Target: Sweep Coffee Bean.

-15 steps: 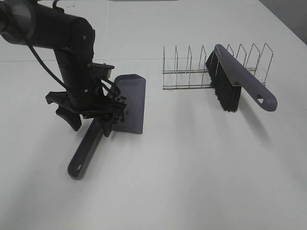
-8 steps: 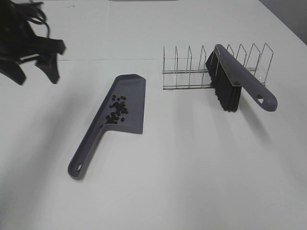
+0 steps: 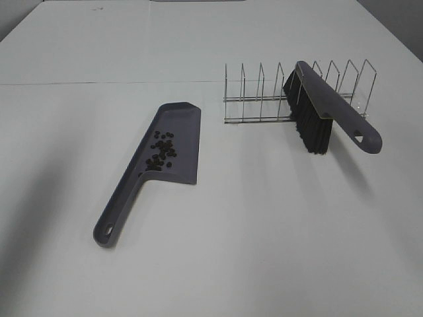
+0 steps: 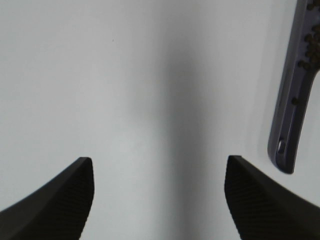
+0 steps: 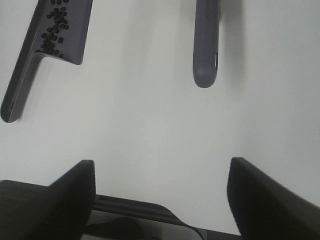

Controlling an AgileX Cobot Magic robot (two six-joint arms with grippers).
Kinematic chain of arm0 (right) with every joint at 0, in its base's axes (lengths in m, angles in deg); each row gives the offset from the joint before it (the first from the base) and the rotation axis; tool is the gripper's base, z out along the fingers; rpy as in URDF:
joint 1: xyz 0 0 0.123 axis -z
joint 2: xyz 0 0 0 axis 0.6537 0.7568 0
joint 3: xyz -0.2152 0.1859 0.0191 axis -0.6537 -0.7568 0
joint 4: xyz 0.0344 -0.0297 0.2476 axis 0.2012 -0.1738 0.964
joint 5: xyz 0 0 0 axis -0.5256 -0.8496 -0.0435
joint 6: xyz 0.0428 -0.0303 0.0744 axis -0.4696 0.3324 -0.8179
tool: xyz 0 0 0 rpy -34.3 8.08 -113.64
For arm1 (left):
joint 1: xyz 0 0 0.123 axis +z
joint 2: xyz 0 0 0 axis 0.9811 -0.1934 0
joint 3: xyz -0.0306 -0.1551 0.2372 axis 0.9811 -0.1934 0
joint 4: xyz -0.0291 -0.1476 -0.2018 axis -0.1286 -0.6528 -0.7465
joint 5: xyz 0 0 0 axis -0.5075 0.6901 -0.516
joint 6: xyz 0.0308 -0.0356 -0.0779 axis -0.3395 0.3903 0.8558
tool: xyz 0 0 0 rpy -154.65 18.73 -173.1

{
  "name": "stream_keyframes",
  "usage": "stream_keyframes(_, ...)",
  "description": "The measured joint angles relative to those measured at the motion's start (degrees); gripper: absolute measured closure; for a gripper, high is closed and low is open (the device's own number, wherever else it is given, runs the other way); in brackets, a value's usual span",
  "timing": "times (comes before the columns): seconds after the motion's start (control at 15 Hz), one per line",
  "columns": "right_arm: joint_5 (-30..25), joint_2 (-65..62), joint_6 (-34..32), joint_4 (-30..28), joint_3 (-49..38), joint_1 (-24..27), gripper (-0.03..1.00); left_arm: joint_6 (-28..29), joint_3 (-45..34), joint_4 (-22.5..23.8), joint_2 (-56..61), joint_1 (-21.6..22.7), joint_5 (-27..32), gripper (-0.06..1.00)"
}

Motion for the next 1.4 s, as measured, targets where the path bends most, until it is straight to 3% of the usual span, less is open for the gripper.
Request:
stream_keyframes(0.07,0.0,-4.8,0.0,0.1,-4.3,0.0,0.32,0.5,-8.0,1.1,11.6,0.0,-1.8,0.28)
stream_keyframes(0.53,-0.2,-26.7,4.9,-2.4,-16.8,0.0,0.32,3.0,-28.5,6.1,47.1,0.0,-4.9,0.28)
stream_keyframes(0.93,-0.2,-50.0,9.1,-4.5,-26.7,0.0,0.32,3.4,-37.0,6.5,73.4,0.0,-1.0,0.28)
stream_keyframes(1.2,-0.1,-61.2,9.2,-4.5,-31.1,0.0,0.32,3.4,-40.1,5.7,82.2,0.0,-0.8,0.28)
stream_keyframes(1.4,0.3,-62.2,9.2,-4.5,-35.4,0.0,0.32,3.5,-40.2,5.3,85.4,0.0,-0.9,0.28)
